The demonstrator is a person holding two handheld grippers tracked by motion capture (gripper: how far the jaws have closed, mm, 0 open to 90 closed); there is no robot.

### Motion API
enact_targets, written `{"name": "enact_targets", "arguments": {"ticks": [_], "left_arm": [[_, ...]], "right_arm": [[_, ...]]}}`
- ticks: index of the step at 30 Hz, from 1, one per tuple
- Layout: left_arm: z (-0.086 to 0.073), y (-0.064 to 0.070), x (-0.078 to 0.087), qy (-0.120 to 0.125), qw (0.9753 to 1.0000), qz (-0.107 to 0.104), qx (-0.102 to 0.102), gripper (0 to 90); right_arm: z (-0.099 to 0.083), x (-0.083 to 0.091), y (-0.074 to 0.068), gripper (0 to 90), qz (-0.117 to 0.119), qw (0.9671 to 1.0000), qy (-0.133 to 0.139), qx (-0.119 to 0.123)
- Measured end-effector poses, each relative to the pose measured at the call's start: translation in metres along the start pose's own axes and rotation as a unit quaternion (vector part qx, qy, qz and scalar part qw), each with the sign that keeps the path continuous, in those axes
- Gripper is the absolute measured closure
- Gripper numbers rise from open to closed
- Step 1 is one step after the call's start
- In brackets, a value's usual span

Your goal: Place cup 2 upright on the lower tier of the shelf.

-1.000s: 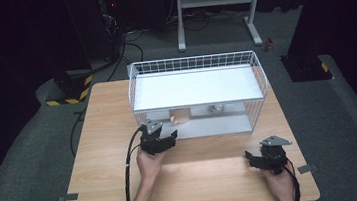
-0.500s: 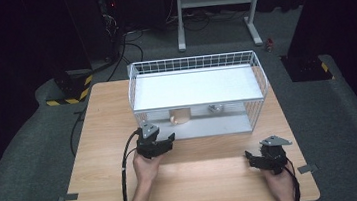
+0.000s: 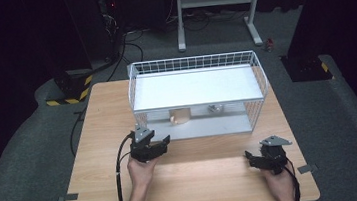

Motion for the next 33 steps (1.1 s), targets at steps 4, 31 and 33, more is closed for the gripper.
{"name": "enact_targets", "arguments": {"ticks": [4,31,33], "left_arm": [[-0.002,-0.003,0.005,0.004,1.0,0.001,0.001,34.0],[-0.012,-0.012,0.026,0.011,0.9999,0.005,0.012,33.0],[-0.014,-0.014,0.028,0.011,0.9998,0.006,0.014,32.9]], "right_arm": [[0.0,0.0,0.0,23.1,0.0,1.0,0.0,0.0],[0.0,0.0,0.0,23.0,0.0,1.0,0.0,0.0],[0.0,0.0,0.0,23.0,0.0,1.0,0.0,0.0]]}}
Point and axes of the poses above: each handheld gripper's, and its own axes: x roughly backward along the jaws, z roughly out of its top, y roughly to its right, the point moved 5 cm from there along -x, roughly forward along the jaws, and after that the axes turned 1 degree about -y, right-handed, at the moved point
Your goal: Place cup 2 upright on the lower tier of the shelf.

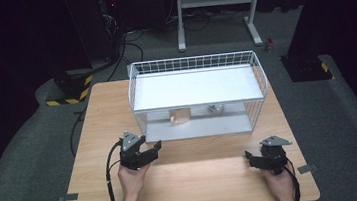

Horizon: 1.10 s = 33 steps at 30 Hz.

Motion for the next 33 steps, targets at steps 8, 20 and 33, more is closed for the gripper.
{"name": "enact_targets", "arguments": {"ticks": [8,20,33], "left_arm": [[-0.005,-0.003,0.005,-0.002,1.0,0.003,0.002,32.0],[-0.014,-0.004,0.012,-0.005,0.9999,0.008,0.006,31.1],[-0.028,-0.006,0.013,-0.016,0.9996,0.021,0.004,30.4]], "right_arm": [[0.0,0.0,0.0,23.0,0.0,1.0,0.0,0.0],[0.0,0.0,0.0,23.0,0.0,1.0,0.0,0.0],[0.0,0.0,0.0,23.0,0.0,1.0,0.0,0.0]]}}
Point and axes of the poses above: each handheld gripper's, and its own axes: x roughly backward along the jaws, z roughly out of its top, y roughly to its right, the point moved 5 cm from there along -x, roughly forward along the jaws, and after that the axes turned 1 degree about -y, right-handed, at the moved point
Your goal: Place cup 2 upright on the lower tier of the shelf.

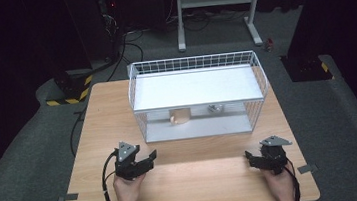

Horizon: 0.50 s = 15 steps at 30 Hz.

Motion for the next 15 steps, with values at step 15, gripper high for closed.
{"name": "enact_targets", "arguments": {"ticks": [15], "left_arm": [[-0.012,-0.004,-0.003,-0.015,0.9997,0.018,-0.005,30.3]], "right_arm": [[0.0,0.0,0.0,23.0,0.0,1.0,0.0,-0.002]]}}
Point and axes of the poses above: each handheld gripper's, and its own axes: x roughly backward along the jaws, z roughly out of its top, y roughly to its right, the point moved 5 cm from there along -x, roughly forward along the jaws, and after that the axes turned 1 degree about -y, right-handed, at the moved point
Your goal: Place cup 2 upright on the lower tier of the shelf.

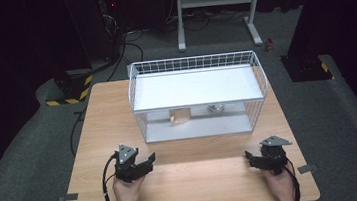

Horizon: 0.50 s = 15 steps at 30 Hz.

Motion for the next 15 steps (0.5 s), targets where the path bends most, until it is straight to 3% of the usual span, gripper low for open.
{"name": "enact_targets", "arguments": {"ticks": [15], "left_arm": [[-0.015,0.0,-0.01,-0.029,0.9991,0.028,-0.014,30.6]], "right_arm": [[0.0,0.0,0.0,23.0,0.0,1.0,0.0,0.0]]}}
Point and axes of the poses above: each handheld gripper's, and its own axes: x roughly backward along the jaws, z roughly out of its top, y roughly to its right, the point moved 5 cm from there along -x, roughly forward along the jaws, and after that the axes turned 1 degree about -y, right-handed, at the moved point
